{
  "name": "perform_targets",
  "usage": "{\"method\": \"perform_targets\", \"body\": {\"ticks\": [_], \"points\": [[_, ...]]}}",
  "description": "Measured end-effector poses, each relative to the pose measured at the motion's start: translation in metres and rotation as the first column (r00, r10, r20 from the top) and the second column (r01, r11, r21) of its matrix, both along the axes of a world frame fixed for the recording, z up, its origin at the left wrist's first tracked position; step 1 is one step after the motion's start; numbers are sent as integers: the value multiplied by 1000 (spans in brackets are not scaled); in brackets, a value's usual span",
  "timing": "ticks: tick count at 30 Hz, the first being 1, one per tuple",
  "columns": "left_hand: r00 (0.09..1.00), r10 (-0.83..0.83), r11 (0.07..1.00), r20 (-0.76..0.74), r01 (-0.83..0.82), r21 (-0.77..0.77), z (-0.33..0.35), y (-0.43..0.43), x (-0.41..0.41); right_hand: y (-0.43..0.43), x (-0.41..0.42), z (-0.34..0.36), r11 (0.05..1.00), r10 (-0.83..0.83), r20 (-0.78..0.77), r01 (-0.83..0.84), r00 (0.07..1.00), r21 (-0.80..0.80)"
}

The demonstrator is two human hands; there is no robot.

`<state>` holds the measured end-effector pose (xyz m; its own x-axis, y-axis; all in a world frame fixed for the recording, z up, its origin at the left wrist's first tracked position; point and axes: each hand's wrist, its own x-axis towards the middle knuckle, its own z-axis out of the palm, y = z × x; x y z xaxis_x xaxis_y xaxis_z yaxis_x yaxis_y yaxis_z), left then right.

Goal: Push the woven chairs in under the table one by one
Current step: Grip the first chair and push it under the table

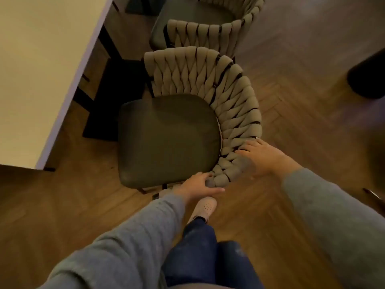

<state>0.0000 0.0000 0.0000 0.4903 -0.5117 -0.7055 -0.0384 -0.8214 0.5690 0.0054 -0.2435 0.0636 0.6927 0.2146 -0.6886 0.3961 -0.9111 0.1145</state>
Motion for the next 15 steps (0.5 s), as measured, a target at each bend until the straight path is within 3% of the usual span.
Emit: {"method": "perform_targets", "body": {"ticks": [4,10,15], "points": [[971,-227,964,77,213,156,-7,-16,4,-19,20,-9,993,88,-42,-91,995,-69],[982,-177,959,72,155,237,-10,-46,7,-42,68,-27,922,361,-94,-370,928,-112],[971,-149,960,187,96,264,-11,-51,-3,-47,92,-30,844,524,-144,-535,839,-44]]}}
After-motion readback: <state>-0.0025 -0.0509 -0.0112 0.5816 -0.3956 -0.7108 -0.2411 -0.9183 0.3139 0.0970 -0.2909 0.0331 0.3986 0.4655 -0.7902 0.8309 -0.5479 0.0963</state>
